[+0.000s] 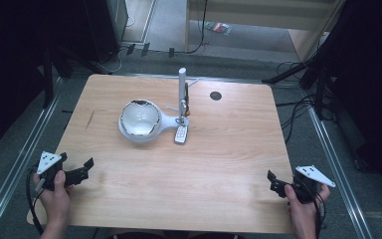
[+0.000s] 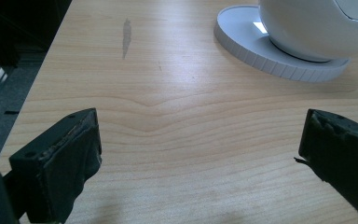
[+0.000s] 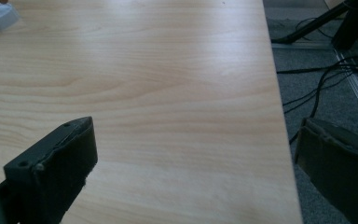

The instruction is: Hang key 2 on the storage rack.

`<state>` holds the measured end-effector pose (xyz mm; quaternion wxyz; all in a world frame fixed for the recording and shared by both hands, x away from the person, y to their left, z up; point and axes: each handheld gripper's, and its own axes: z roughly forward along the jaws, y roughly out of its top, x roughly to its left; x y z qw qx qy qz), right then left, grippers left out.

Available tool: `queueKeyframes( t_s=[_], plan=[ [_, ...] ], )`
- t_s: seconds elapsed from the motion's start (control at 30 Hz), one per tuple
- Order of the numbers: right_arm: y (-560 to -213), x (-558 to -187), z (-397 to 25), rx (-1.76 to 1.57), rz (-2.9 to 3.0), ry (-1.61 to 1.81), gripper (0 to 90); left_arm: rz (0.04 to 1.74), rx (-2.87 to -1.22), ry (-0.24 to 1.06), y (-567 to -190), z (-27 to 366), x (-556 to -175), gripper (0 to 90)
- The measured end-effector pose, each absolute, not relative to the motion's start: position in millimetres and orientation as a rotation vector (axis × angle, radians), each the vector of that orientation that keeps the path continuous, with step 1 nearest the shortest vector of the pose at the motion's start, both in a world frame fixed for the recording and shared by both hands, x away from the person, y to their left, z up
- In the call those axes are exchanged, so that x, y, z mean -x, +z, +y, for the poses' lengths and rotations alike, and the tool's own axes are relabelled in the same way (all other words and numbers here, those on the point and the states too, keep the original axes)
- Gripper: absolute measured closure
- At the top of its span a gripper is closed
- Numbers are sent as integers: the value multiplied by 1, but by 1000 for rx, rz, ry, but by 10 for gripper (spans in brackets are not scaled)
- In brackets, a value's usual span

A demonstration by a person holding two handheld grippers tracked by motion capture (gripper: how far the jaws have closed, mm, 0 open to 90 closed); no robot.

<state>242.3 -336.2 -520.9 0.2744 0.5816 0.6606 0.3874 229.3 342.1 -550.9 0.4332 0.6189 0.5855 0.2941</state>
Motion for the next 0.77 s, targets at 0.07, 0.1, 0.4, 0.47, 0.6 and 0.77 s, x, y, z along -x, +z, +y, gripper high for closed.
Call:
queueKeyframes(
  t_s=[0.07,0.1,0.4,0.47,0.6,0.77],
  plan=[
    [-524,-237,-344,-1580,1772,1045,0,1460,-1536,731,-551,342,-229,0],
    [-525,-235,-348,-1582,1774,1043,0,1461,-1537,730,-551,343,-229,0],
    [-536,-224,-363,-1611,1784,1086,0,1459,-1525,711,-551,344,-230,0],
    [-540,-222,-362,-1589,1794,1075,0,1461,-1520,703,-551,345,-229,0],
    [-541,-221,-361,-1566,1801,1081,0,1463,-1507,695,-551,346,-229,0],
    [-542,-221,-362,-1589,1799,1100,0,1469,-1507,701,-551,346,-229,0]
  ],
)
